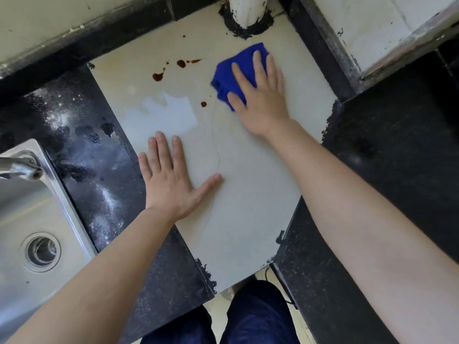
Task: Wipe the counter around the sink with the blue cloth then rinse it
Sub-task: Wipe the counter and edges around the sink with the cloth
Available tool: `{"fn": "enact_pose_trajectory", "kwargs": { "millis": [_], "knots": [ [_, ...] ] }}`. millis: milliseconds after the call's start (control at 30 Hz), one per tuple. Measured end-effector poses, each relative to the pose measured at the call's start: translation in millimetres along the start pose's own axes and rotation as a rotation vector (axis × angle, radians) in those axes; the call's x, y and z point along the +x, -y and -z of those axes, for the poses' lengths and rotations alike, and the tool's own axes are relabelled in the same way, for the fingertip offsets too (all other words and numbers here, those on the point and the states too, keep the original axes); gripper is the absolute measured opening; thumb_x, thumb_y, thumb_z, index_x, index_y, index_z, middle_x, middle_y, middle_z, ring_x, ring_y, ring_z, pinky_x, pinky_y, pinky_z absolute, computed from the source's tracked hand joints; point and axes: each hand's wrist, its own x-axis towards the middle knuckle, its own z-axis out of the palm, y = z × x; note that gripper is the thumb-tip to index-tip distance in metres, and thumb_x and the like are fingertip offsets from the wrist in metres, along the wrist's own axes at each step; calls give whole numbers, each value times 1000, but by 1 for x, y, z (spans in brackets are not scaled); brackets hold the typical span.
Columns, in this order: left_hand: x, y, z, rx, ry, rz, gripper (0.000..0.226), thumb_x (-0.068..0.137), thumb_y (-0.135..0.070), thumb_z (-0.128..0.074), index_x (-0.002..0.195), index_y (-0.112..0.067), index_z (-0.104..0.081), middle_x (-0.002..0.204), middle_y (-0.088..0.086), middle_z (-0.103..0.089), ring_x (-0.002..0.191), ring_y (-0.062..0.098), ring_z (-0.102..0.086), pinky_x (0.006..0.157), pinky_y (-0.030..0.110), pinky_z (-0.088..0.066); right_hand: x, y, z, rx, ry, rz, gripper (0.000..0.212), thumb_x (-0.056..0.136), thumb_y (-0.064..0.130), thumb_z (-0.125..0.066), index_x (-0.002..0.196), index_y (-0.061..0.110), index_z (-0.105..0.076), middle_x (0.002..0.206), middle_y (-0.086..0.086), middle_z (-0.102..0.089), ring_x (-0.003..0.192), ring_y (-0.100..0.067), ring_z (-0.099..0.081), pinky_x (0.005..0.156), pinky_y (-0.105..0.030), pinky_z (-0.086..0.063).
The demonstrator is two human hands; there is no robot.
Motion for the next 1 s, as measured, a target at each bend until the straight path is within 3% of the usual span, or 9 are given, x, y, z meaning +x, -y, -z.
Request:
{"fn": "enact_pose_trajectory", "kwargs": {
  "millis": [133,300,400,500,667,733,867,1000],
  "knots": [
    [1,1,0,-6,-6,-6,117,77,-95,-9,157,-14,17,163,15,26,149,27,30,122,54,12,-103,0,-30,11,17,276,63,102,50,-35,159,29,-23,168,-16,-4,154,-38,2,125,-48,3],
    [-1,4,-1,-50,8,-43,115,78,-94,-8,157,-14,18,162,14,28,148,26,33,121,54,15,-201,-62,-34,-99,152,329,64,102,53,-38,160,32,-20,169,-7,1,155,-28,9,126,-48,-3],
    [2,5,1,-73,19,-60,115,79,-94,-12,157,-14,19,162,14,30,147,26,34,120,52,19,-185,-95,-14,-135,152,177,66,102,59,-28,159,37,-5,169,-5,10,155,-26,14,126,-51,-4],
    [4,9,7,-152,56,-93,108,85,-86,-22,158,-15,14,163,13,27,149,25,31,119,50,21,-131,-91,2,-73,129,-101,67,104,58,-26,160,34,-1,168,-8,15,154,-30,16,125,-49,4],
    [-11,33,13,-210,-103,-126,67,104,-53,-28,156,-10,-22,167,17,-1,154,30,8,124,49,7,-98,-34,-12,16,54,-386,66,104,54,-23,161,28,-1,167,-15,14,153,-39,15,124,-53,5],
    [-23,45,10,-198,-155,-111,62,106,-46,-29,155,-8,-25,166,19,-7,154,32,3,124,49,4,-129,-2,-31,29,29,-308,66,104,54,-26,161,29,-5,167,-15,11,153,-38,13,124,-52,5],
    [-44,64,2,-170,-179,-152,62,106,-40,-34,155,-3,-23,165,21,-11,154,35,-2,124,50,-2,-239,59,-69,2,39,18,64,104,49,-31,161,26,-12,168,-17,5,153,-39,10,123,-56,-1],
    [-50,69,-3,-134,-165,-174,62,105,-40,-36,152,1,-26,162,23,-18,151,41,-12,121,55,-13,-330,77,-94,-38,160,164,65,102,50,-35,161,27,-18,168,-16,-3,154,-40,2,124,-56,-9]
  ]
}}
